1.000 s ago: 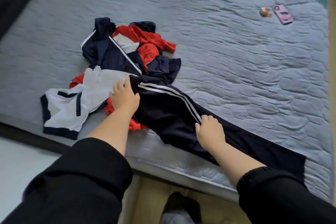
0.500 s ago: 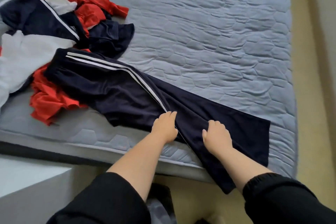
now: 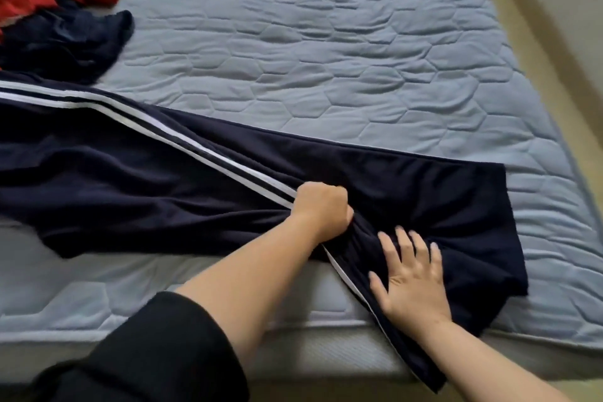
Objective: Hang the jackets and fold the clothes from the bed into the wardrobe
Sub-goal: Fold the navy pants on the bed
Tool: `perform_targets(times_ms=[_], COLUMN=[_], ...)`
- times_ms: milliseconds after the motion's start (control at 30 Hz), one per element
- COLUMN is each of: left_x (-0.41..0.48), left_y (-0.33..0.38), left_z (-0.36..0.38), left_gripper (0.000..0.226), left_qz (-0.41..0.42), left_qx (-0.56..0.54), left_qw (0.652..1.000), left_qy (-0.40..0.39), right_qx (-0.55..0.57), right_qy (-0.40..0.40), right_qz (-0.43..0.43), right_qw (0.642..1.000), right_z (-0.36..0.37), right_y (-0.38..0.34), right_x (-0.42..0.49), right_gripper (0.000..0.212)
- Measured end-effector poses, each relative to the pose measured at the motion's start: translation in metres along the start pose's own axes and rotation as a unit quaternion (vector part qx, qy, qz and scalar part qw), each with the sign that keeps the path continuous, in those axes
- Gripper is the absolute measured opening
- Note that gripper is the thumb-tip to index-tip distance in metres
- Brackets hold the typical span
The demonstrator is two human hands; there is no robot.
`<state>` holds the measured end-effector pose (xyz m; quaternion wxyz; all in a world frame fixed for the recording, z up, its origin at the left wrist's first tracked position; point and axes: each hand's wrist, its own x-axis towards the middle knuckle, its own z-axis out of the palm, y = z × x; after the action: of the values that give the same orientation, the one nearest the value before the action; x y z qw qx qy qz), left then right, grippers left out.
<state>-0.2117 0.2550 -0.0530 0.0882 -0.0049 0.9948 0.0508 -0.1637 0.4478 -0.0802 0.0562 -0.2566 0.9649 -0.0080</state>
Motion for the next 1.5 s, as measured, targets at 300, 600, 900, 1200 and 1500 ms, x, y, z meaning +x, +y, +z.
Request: perform_targets(times_ms=[300, 600, 900, 1200, 1500], left_x=[-0.008, -0.002, -0.007, -0.03, -0.046], left_y=[-0.007, 0.019, 0.028, 0.013, 0.003], left_z=[0.027, 0.027, 0.018, -0.002, -0.009], left_gripper=[0.017, 0.019, 0.021, 0.028, 0.032], left_qz=[0.016, -0.1, -0.146, -0.163, -0.064], left_qx=[-0.039, 0.021, -0.002, -0.216, -0.175], left_qw=[0.976, 0.991, 0.987, 0.953, 0.98], left_qy=[0.213, 0.083, 0.069, 0.133, 0.071], right_qx=[0.087, 0.091, 0.28, 0.193, -0.008], right_qy=[0.053, 0.084, 0.068, 0.002, -0.155], right_qz=[0.029, 0.097, 0.317, -0.189, -0.19], right_qw=[0.994, 0.987, 0.904, 0.963, 0.97], right_z=[-0.003, -0.018, -0.053, -0.075, -0.073], right_y=[0.005, 0.043, 0.131, 0.05, 0.003], right_x=[0.005, 0.037, 0.087, 0.011, -0.019], right_gripper=[0.068, 0.032, 0.051, 0.028, 0.028])
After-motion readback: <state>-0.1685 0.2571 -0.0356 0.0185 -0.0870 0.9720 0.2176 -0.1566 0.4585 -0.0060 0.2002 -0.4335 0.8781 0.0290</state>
